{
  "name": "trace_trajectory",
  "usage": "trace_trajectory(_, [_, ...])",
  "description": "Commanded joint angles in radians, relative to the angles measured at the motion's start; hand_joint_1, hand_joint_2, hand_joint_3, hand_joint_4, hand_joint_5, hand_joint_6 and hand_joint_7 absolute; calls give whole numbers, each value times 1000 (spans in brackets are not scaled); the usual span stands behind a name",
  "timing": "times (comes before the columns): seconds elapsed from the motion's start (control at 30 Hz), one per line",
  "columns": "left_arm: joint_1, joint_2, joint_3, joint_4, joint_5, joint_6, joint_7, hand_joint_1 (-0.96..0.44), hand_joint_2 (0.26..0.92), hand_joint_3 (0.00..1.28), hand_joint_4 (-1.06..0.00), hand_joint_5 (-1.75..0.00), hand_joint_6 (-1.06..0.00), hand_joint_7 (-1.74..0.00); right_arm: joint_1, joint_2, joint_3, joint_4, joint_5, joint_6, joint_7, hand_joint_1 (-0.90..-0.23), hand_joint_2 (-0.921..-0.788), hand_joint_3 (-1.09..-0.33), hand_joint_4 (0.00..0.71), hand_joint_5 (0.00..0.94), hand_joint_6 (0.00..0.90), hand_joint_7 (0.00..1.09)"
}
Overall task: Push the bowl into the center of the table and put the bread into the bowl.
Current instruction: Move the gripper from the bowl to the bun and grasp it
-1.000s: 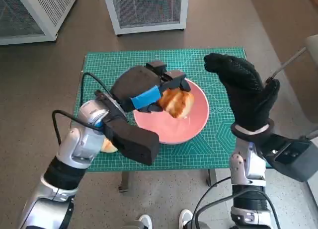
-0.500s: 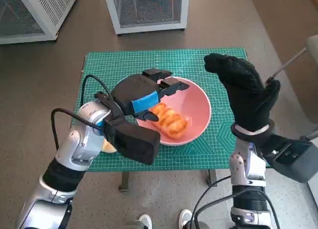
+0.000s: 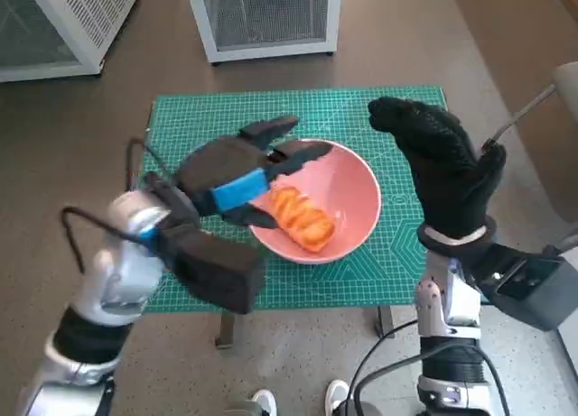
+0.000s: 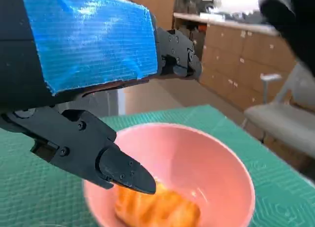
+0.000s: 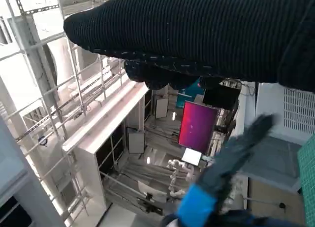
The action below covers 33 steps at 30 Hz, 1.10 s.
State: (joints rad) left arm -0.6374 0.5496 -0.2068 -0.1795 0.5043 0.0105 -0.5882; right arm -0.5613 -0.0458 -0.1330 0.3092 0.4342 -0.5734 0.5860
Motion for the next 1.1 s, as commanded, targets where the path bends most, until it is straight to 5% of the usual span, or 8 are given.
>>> trace_trajectory(0.03, [44,60,86,-115,-48,41,-43,-370,795,0,-80,-4,-247,-131,27,6,5,-10,-9,11,-11,-372,-921,-541,554,38,149,871])
trace_trajectory(0.5, [216,191,263,-283,-48,82,-37,-323,762,0,-141,-25,-320,-135,26,0,5,-15,-2,26,-7,-375,-921,-562,550,45,133,918])
trace_trajectory(1.1, [375,227,280,-312,-39,131,-51,-295,741,3,-199,-4,-369,-58,30,-10,8,-40,6,53,4,-374,-921,-571,544,54,123,945])
